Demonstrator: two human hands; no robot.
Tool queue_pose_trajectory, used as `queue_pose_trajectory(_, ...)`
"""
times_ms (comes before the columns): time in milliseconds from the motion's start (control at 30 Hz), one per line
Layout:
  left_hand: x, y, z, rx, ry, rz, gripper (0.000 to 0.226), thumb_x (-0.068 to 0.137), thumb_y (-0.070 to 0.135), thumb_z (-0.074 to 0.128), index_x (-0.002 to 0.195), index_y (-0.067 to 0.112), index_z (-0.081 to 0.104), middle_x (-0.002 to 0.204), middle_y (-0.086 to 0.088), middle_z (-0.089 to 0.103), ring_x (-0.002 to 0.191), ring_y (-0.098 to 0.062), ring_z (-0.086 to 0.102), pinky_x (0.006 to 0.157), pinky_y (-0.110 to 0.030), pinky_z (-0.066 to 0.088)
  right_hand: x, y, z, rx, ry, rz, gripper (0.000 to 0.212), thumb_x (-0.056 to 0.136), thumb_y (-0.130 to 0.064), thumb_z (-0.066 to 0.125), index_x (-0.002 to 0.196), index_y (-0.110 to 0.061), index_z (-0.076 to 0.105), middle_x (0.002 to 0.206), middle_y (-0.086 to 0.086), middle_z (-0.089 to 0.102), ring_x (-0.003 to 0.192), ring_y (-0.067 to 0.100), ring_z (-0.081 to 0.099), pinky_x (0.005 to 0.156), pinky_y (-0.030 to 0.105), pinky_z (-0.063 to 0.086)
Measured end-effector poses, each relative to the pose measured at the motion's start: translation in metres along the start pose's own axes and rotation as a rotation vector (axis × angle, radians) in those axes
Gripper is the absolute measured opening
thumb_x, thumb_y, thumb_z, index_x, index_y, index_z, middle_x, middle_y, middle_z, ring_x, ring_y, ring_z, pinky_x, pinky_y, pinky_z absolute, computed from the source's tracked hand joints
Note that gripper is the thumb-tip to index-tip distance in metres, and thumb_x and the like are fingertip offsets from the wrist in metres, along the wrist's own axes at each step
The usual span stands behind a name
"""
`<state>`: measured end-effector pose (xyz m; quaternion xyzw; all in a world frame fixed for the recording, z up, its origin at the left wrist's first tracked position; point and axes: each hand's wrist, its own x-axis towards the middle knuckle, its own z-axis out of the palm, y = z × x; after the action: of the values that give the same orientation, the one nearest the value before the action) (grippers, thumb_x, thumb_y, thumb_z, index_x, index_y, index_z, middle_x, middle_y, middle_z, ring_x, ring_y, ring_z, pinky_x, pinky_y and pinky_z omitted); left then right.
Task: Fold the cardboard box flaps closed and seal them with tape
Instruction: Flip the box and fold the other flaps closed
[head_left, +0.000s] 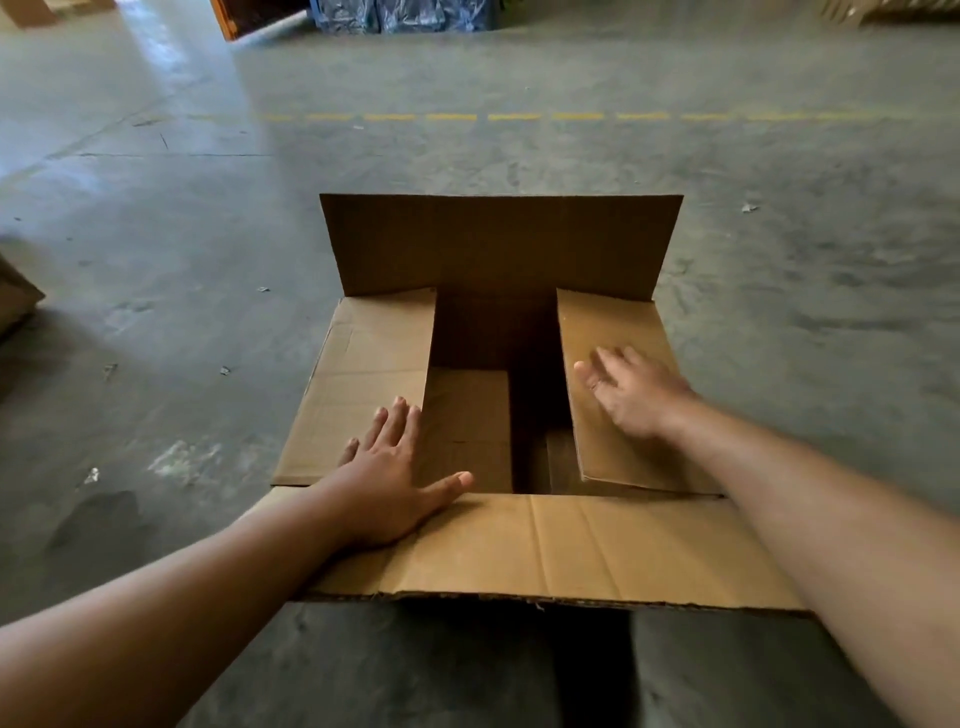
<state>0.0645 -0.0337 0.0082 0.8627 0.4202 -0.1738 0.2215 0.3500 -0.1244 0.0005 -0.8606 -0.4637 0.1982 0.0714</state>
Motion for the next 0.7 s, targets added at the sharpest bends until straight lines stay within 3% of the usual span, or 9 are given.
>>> queue_pose_trajectory(100,0.008,-0.012,0.003,0.015,0.098,0.000,0.102,0.082,0.084,0.023,0.154,0.025,-0.020,0.158,0.006,-0.030,0.145,-0.014,-0.027,0.120,-0.043,-0.006,-0.008,0.003,0.039,-0.236,0.076,-0.032,0.085,0.083,-0.078,0.002,0.154,-0.032,-0.001,0.163,0.004,-0.008,0.148,0.023,-0.012,0.118,0.049,0.001)
queue_pose_trajectory(167,0.018,-0.030,0.005,0.058,0.151,0.012,0.098,0.080,0.084,0.012,0.155,0.028,-0.018,0.160,0.008,-0.028,0.145,-0.013,-0.026,0.121,-0.043,-0.008,-0.011,0.007,0.051,-0.306,0.146,-0.044,0.085,0.084,-0.077,0.002,0.155,-0.031,0.000,0.163,0.006,-0.007,0.148,0.023,-0.012,0.118,0.048,-0.001)
queue_pose_trajectory(267,0.037,-0.056,0.001,0.103,0.174,0.012,0.092,0.078,0.083,0.004,0.154,0.036,-0.018,0.161,0.009,-0.027,0.145,-0.012,-0.027,0.121,-0.043,-0.009,-0.010,0.009,0.053,-0.341,0.195,-0.040,0.082,0.086,-0.075,0.006,0.155,-0.031,0.005,0.163,0.004,-0.001,0.149,0.024,-0.008,0.118,0.049,0.001)
queue_pose_trajectory(467,0.083,-0.068,-0.025,0.085,0.260,-0.074,0.088,0.080,0.084,0.008,0.154,0.040,-0.014,0.163,0.003,-0.022,0.149,-0.019,-0.021,0.120,-0.052,-0.008,0.016,0.025,0.032,-0.327,0.252,0.049,0.088,0.082,-0.081,0.010,0.153,-0.030,0.015,0.162,0.008,0.010,0.148,0.029,0.006,0.118,0.048,0.012)
queue_pose_trajectory(600,0.104,-0.072,-0.031,0.135,0.332,-0.118,0.091,0.078,0.089,0.008,0.154,0.043,-0.011,0.164,0.004,-0.019,0.150,-0.020,-0.019,0.118,-0.059,-0.002,0.027,0.034,0.026,-0.355,0.235,0.088,0.089,0.080,-0.083,0.006,0.152,-0.031,0.012,0.162,0.008,0.006,0.149,0.026,-0.002,0.117,0.052,0.005)
queue_pose_trajectory(700,0.110,-0.075,-0.019,0.198,0.375,-0.128,0.099,0.072,0.094,0.004,0.154,0.042,-0.013,0.163,0.004,-0.022,0.149,-0.020,-0.021,0.119,-0.054,0.011,0.026,0.033,0.037,-0.339,0.238,0.112,0.085,0.083,-0.078,0.011,0.153,-0.030,0.008,0.163,0.008,-0.001,0.149,0.025,-0.009,0.115,0.051,0.018)
